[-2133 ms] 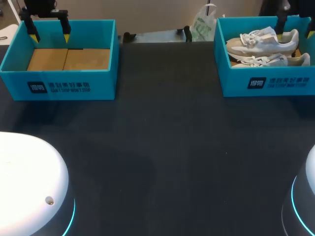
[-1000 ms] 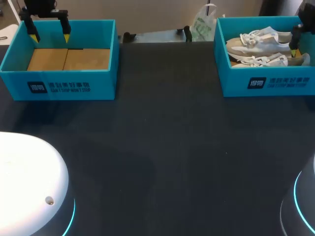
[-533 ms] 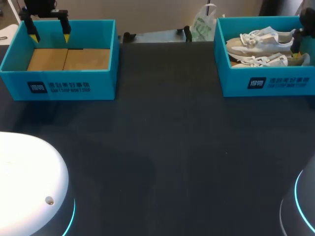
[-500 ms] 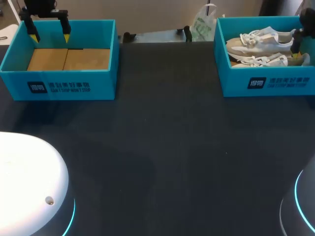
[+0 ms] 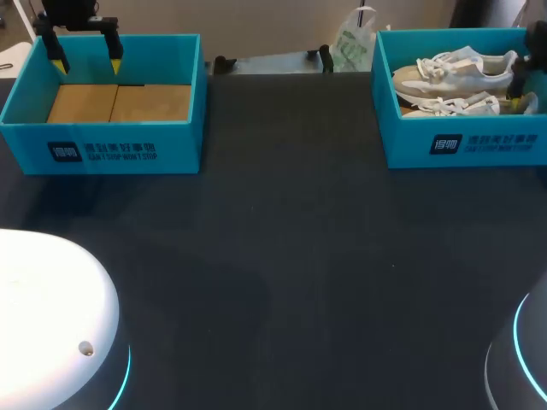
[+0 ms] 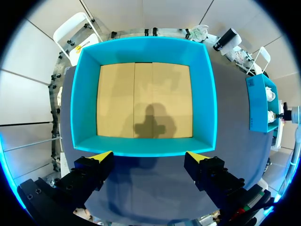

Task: Take the shoe out of the shoebox, open the shoe tongue, remove and reinsert the insole, then place the shoe into the shoebox

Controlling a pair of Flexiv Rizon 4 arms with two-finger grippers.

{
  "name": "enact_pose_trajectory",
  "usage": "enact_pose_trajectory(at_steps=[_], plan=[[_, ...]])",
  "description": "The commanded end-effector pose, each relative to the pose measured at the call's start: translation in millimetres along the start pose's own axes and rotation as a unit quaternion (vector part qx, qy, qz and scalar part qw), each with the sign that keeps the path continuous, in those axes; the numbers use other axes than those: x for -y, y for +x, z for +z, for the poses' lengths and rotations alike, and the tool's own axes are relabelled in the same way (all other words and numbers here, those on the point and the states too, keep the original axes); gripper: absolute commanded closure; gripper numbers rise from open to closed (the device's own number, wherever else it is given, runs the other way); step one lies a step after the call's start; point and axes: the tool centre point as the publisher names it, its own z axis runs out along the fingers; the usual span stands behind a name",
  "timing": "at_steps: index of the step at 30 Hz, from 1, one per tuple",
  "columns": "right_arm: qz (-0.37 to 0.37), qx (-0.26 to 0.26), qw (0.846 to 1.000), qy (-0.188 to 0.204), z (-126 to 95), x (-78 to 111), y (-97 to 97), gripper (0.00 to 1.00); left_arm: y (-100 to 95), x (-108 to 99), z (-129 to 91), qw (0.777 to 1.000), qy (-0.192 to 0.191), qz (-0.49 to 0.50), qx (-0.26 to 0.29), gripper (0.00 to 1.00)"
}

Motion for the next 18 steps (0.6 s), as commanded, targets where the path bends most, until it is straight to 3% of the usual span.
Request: enact_pose_trajectory(at_steps=[1,8,18], plan=[[0.0,-0.003,1.0,0.002,6,-1.0,-1.4,0.13,-0.1,0,0,1.0,0.0,0.0,0.0,0.0],[-0.001,-0.004,1.0,0.005,11,0.9,0.3,0.32,-0.1,0,0,1.0,0.0,0.0,0.0,0.0],[-0.001,0.001,1.0,0.008,16,0.5,2.7,0.16,-0.1,0,0,1.0,0.0,0.0,0.0,0.0]])
